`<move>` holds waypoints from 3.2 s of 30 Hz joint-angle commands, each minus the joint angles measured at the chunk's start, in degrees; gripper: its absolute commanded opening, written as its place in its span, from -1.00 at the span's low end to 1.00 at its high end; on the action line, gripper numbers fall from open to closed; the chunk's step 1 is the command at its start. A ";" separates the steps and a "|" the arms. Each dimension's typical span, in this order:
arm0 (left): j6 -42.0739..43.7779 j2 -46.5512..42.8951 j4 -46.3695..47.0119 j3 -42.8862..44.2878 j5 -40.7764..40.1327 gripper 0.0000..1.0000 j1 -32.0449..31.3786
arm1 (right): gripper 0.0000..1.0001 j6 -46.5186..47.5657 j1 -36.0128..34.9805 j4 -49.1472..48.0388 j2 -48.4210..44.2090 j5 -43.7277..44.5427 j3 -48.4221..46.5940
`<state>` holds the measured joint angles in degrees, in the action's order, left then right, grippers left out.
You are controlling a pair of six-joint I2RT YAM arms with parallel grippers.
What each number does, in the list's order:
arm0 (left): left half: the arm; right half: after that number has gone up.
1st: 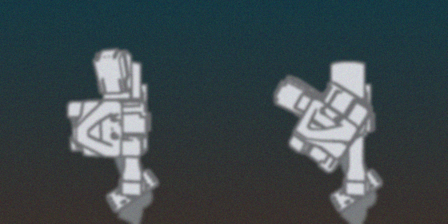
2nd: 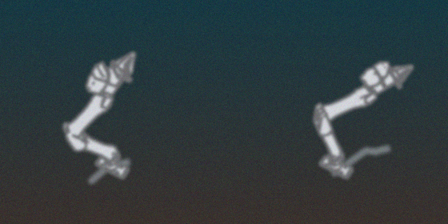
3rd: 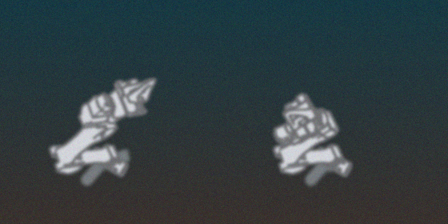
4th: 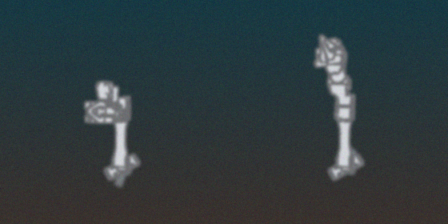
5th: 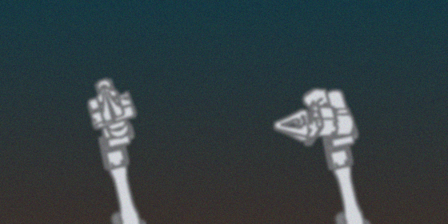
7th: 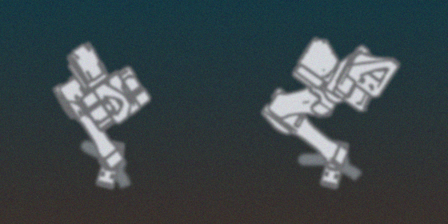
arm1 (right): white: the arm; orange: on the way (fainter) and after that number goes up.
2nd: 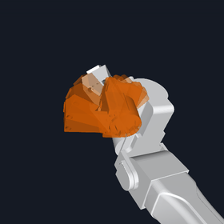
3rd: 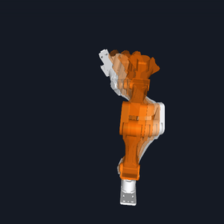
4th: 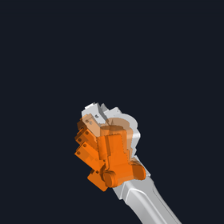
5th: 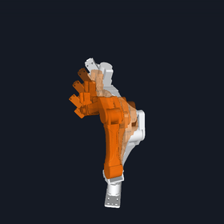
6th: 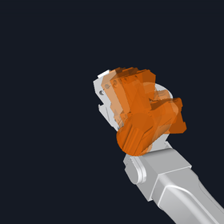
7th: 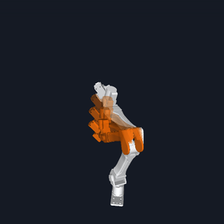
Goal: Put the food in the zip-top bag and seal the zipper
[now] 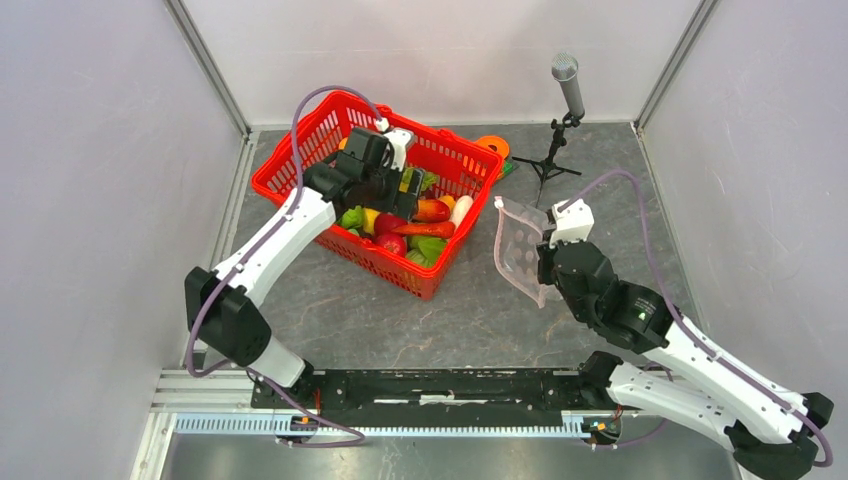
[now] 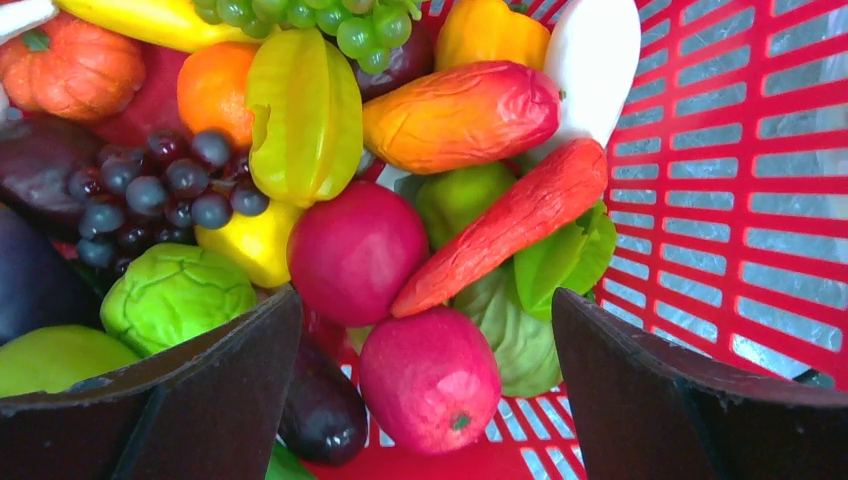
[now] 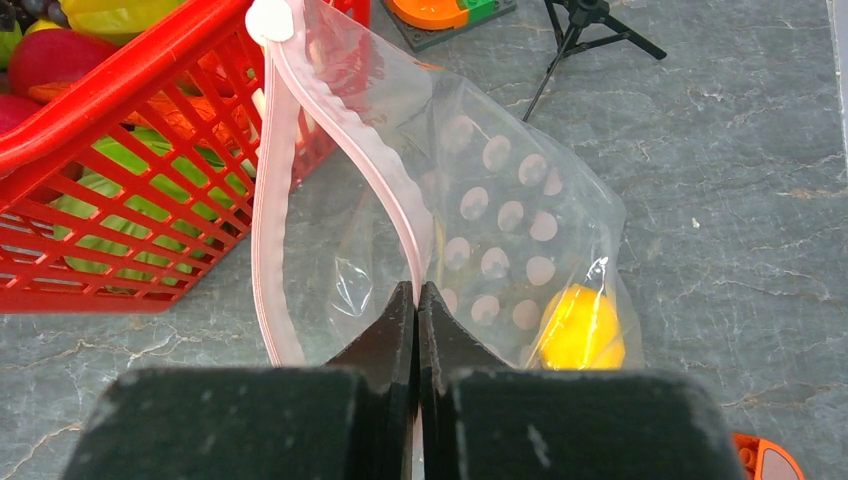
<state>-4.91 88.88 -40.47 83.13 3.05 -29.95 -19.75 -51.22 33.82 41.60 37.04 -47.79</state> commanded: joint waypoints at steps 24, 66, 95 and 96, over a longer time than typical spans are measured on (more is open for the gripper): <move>1.04 8.43 -17.51 0.16 -4.29 0.84 -2.21 | -0.97 4.07 0.09 -3.74 -2.34 -0.83 0.46; -26.19 -17.87 44.28 -14.04 22.18 -0.64 -15.46 | -0.98 -3.34 0.14 -11.40 -6.97 -1.04 4.93; -22.60 2.05 46.80 -6.86 -19.42 -0.51 -32.60 | -0.96 -9.24 0.16 -14.67 -12.68 -5.50 7.78; -22.56 2.49 45.48 -5.76 -20.69 -0.50 -32.88 | -0.96 -9.21 0.18 -14.75 -12.52 -6.30 7.71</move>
<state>-28.40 90.37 5.65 71.99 -7.18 -61.63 -27.81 -50.89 21.45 29.39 33.95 -40.36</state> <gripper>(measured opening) 0.664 0.021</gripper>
